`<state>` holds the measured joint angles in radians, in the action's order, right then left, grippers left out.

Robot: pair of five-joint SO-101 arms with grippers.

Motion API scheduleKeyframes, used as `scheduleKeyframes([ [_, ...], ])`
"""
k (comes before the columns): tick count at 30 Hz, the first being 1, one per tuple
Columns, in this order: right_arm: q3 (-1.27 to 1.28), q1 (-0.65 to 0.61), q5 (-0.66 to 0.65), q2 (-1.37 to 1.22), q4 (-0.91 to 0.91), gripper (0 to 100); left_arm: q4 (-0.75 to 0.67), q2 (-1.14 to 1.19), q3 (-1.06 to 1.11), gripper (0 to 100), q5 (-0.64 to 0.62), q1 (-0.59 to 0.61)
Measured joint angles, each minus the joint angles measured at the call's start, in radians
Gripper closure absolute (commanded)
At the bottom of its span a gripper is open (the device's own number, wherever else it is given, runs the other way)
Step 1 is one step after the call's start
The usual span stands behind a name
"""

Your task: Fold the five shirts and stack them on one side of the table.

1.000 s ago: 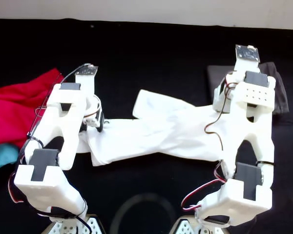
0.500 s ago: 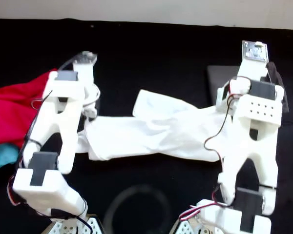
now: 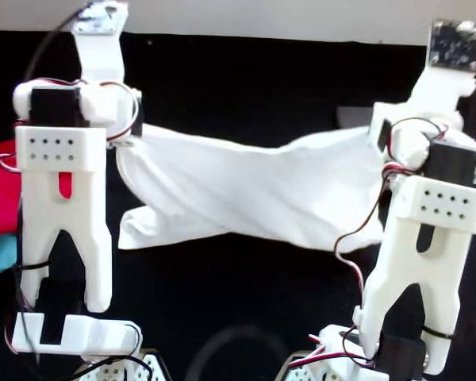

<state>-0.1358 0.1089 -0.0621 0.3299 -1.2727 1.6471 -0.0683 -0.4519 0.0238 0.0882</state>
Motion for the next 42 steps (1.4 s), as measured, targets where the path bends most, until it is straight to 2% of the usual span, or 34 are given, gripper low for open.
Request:
scheduleKeyframes([
  [8, -0.298, 0.000, -0.032, 0.003, -0.057, 99.3, 0.061, -0.094, -0.222, 99, 0.000, 0.000],
  [12, -0.470, 0.000, -0.032, 0.017, -0.107, 99.3, 0.061, -0.193, -0.256, 99, 0.011, 0.000],
  [18, -0.697, 0.000, -0.032, 0.029, -0.160, 99.3, 0.068, -0.347, -0.230, 99, 0.087, 0.000],
  [26, -0.861, 0.000, -0.032, 0.038, -0.176, 99.3, 0.068, -0.497, -0.049, 99, 0.097, 0.009],
  [33, -0.942, 0.000, -0.032, 0.040, -0.176, 99.3, 0.020, -0.635, -0.041, 99, 0.140, 0.091],
  [42, -1.088, 0.000, -0.032, 0.049, -0.176, 99.3, 0.005, -0.735, -0.037, 99, 0.143, 0.101],
])
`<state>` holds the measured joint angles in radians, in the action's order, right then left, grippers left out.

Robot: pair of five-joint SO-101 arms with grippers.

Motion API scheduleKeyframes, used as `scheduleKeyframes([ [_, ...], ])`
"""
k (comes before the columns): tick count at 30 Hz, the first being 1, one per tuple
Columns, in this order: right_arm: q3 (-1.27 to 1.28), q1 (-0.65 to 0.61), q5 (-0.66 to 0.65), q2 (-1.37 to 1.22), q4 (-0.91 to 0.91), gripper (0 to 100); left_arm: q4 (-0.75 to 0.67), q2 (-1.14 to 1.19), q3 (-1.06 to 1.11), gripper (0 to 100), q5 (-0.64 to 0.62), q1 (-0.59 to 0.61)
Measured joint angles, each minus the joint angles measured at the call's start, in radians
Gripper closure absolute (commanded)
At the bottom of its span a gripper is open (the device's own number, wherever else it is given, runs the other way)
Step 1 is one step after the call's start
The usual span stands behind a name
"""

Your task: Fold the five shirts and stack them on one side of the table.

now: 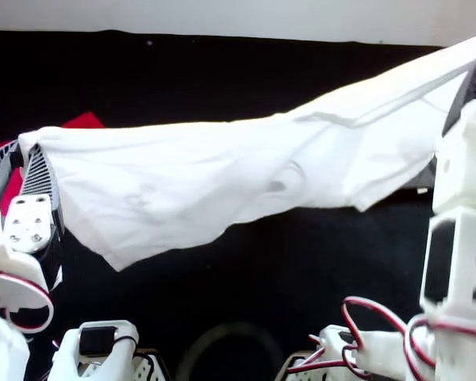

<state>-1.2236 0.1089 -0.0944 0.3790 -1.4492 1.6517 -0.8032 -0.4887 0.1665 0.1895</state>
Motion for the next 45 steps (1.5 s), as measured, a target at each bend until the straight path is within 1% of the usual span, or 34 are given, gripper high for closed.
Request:
scheduleKeyframes([
  [8, -0.051, 0.000, 0.000, 0.091, -0.018, 99.3, -0.020, 0.000, 0.002, 99, 0.000, 0.000],
  [16, -0.052, 0.000, 0.000, 0.101, -0.018, 99.3, -0.044, 0.000, 0.002, 99, 0.000, 0.000],
  [24, -0.055, 0.000, 0.000, 0.109, -0.009, 99.3, -0.028, 0.000, 0.153, 99, 0.000, 0.000],
  [32, -0.061, 0.000, 0.000, 0.121, -0.031, 99.3, -0.028, -0.169, 0.170, 99, 0.002, 0.000],
  [36, -0.069, 0.000, 0.000, 0.184, -0.032, 99.3, -0.028, -0.236, 0.169, 99, 0.002, 0.000],
  [45, -0.069, 0.000, 0.000, 0.209, -0.032, 99.3, -0.028, -0.262, 0.180, 99, 0.002, 0.002],
])
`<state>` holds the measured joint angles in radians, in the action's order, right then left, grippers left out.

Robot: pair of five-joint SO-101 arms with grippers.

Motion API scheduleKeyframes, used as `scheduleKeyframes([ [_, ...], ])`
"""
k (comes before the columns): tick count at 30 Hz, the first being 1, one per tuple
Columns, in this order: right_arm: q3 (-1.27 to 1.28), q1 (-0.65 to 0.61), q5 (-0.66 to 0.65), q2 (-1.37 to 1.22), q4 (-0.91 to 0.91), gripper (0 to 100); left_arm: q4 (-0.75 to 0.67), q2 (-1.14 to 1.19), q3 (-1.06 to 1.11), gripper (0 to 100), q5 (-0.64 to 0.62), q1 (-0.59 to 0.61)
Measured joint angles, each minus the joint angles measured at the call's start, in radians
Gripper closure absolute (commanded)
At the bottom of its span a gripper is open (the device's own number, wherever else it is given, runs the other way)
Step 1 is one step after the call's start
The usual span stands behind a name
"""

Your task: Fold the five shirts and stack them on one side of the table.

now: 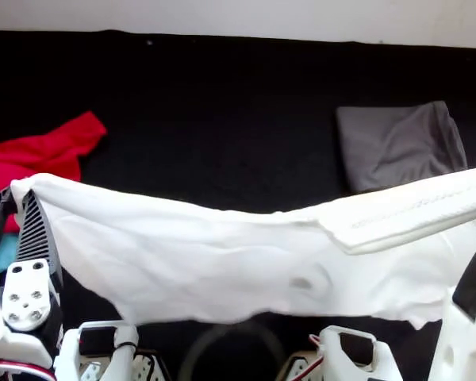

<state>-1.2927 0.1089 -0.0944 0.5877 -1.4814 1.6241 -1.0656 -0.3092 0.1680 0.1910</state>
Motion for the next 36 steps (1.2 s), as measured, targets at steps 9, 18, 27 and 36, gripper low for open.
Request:
scheduleKeyframes([
  [9, 0.005, 0.000, 0.000, -0.239, 0.000, 99.3, -0.157, 0.109, 0.249, 99, -0.002, 0.000],
  [18, 0.012, -0.054, 0.000, -0.637, -0.003, 99.3, -0.393, 0.440, 0.353, 99, 0.002, -0.002],
  [27, 0.014, -0.130, 0.000, -0.934, 0.077, 99.3, -0.514, 0.819, 0.187, 99, 0.064, 0.101],
  [36, 0.014, -0.183, 0.000, -1.100, 0.089, 99.3, -0.516, 1.157, -0.044, 99, 0.094, 0.103],
])
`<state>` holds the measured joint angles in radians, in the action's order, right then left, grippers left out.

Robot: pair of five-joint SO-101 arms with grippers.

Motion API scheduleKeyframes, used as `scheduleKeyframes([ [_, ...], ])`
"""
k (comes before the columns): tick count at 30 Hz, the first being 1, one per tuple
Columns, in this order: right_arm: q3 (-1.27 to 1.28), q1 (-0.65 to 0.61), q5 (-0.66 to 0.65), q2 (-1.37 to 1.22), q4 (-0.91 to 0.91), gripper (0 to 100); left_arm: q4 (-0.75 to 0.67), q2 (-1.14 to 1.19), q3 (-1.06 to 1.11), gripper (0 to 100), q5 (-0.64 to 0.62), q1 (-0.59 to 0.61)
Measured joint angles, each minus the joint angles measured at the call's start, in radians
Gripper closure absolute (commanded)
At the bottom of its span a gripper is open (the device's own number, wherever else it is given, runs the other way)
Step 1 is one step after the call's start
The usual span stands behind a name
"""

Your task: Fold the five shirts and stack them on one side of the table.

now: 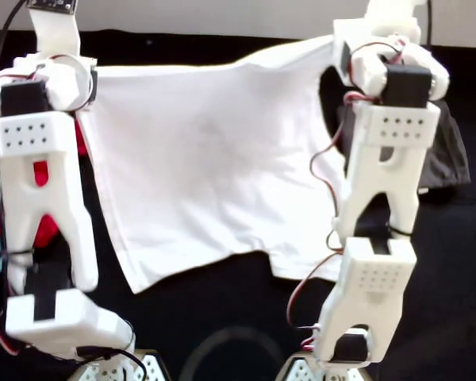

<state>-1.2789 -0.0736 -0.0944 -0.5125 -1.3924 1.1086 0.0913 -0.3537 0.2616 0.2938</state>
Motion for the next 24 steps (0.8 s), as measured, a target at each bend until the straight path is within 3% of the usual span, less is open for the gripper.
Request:
scheduleKeyframes([
  [9, 0.000, -0.015, 0.000, -0.163, -0.018, 99.3, 0.018, 0.127, -0.025, 99, 0.002, -0.038],
  [24, -0.041, -0.012, 0.000, -0.264, -0.311, 99.3, 0.356, 0.226, -0.035, 99, 0.002, -0.060],
])
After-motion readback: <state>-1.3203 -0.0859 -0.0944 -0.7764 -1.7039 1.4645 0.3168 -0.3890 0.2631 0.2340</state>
